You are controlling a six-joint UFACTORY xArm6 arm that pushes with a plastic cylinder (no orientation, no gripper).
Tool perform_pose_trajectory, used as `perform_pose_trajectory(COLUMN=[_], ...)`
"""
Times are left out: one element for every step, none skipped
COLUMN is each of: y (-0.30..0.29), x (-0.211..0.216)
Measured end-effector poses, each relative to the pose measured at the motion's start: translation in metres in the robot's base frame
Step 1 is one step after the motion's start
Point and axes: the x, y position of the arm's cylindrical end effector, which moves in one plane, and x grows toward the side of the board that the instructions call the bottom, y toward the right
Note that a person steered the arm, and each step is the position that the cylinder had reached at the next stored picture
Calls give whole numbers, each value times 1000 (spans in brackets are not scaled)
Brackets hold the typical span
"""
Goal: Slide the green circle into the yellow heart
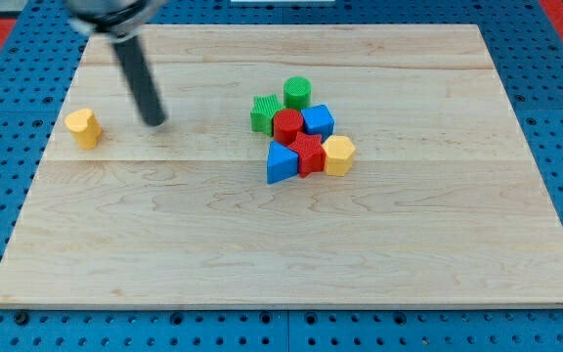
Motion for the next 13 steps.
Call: perform_pose_trajectory(y=[78,135,247,211,150,67,103,117,40,-41,-37,-78,-79], x=[-79,-78,-32,9,-15,-16,-25,-49,-59,-36,-39,-29,-12])
